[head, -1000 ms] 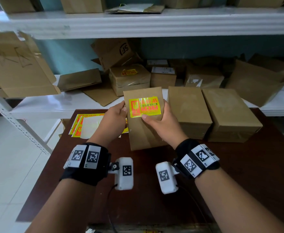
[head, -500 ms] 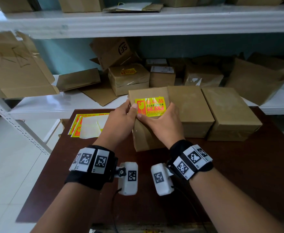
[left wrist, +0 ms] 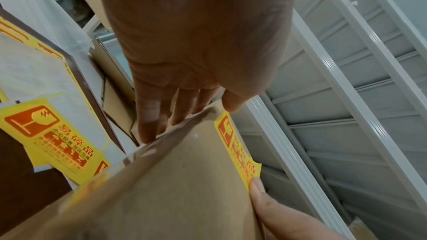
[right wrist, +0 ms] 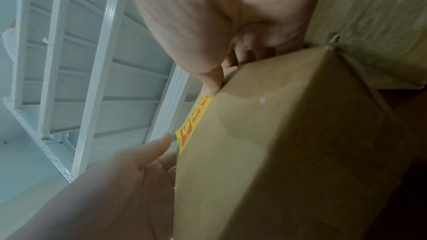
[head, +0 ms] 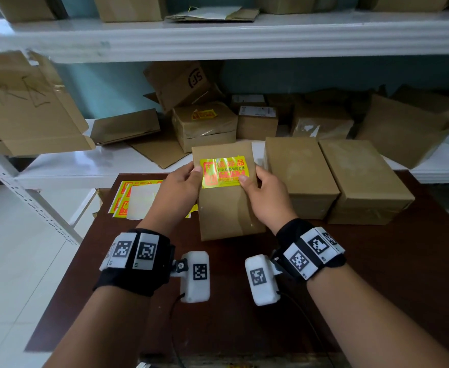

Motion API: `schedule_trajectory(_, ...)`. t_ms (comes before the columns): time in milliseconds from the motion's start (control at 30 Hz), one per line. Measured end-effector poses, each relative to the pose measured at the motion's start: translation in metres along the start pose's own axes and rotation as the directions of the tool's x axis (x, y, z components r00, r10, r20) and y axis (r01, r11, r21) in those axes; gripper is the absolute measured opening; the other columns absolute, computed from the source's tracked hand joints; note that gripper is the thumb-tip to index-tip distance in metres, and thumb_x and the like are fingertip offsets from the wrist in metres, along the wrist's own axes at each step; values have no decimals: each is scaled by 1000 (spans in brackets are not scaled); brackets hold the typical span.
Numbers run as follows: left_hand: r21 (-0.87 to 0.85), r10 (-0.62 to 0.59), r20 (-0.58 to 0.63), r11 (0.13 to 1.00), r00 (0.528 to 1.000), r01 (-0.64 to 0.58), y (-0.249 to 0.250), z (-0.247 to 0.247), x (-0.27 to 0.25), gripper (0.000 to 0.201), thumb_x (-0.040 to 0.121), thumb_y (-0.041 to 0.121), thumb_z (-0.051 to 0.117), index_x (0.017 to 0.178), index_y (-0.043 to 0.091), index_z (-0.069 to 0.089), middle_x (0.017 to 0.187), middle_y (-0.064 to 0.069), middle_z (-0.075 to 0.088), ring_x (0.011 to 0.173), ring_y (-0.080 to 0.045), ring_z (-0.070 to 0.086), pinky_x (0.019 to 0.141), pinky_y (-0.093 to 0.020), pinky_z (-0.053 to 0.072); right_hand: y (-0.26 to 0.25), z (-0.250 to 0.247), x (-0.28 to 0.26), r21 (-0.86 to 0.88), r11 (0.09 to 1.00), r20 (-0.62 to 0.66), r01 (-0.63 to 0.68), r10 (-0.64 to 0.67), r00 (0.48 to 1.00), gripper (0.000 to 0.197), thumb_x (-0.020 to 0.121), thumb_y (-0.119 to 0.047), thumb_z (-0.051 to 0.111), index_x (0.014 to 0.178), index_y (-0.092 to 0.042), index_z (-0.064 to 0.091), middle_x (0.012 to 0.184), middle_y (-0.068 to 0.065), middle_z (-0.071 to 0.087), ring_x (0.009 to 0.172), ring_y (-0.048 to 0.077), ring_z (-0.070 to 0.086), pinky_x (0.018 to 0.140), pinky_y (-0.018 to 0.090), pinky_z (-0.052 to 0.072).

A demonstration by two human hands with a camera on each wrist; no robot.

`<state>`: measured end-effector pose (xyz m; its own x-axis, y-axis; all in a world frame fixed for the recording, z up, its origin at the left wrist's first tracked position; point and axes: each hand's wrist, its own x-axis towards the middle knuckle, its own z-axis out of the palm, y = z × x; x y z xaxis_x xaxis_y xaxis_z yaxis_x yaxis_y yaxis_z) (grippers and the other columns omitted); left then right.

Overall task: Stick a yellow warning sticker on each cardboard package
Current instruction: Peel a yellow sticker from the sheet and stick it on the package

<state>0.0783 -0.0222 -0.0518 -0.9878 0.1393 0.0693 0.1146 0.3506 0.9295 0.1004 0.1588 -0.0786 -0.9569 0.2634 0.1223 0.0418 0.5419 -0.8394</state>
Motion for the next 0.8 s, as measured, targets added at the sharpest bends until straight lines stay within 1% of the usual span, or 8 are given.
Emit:
schedule_trajectory(67,6,-27,-2,1000,1000,27,0,-1,0,48,91,59,40,122,34,67,107,10,74,104,-13,68,95,-50,54,4,2,2,18,1000,8,1,-1,1000,78,84,-67,40,144,-19,54,132,1,67,122,21,60,105,42,49)
schedule_trajectory(200,28,-33,-18,999,999,33,2,-2,0,49,90,59,39,116,32,69,102,10,74,101,-14,67,95,-51,54,3,-3,3,73,997,14,0,-2,1000,44,105,-33,46,145,-16,55,135,3,65,125,21,58,108,40,46)
schedule_trajectory(367,60,-13,-26,998,1000,14,5,-2,-2,47,93,59,37,119,33,67,104,9,73,103,-13,65,96,-49,53,2,-5,3,102,995,31,8,-11,999,43,107,-33,42,143,-16,56,135,3,65,126,21,57,109,40,45)
schedule_trajectory(433,58,-13,-24,998,1000,14,5,0,-1,51,89,63,37,121,35,66,106,10,73,106,-14,66,96,-49,53,-2,-4,0,126,992,43,-1,-4,999,51,100,-51,47,142,-22,55,133,-3,65,123,17,59,107,43,47)
schedule_trajectory(500,77,10,-22,997,1000,-8,7,2,-2,47,95,59,40,126,34,65,111,11,73,109,-12,65,98,-46,52,-6,-2,-4,155,987,23,-34,31,999,76,82,-68,59,142,-23,47,132,-6,64,121,15,59,105,43,49)
schedule_trajectory(600,119,35,-33,992,999,-31,11,5,-4,40,103,46,43,134,29,62,118,8,70,110,-13,64,99,-43,52,-7,4,-5,130,990,-32,-48,52,998,103,57,-77,70,140,-24,40,128,-5,61,117,15,60,99,42,53)
schedule_trajectory(733,136,13,-43,991,999,-7,14,6,-5,35,104,40,44,130,27,63,101,16,68,103,-14,64,97,-43,53,-6,1,-4,122,991,-70,-63,72,995,77,65,-62,82,126,-26,52,116,-8,68,107,14,65,94,41,54)
schedule_trajectory(800,150,21,-31,989,999,-16,12,7,-3,34,103,42,44,126,27,64,103,12,71,102,-14,66,95,-43,53,-4,-1,-4,172,983,-79,-61,75,994,67,69,-56,84,123,-27,56,111,-10,71,103,11,66,94,40,54)
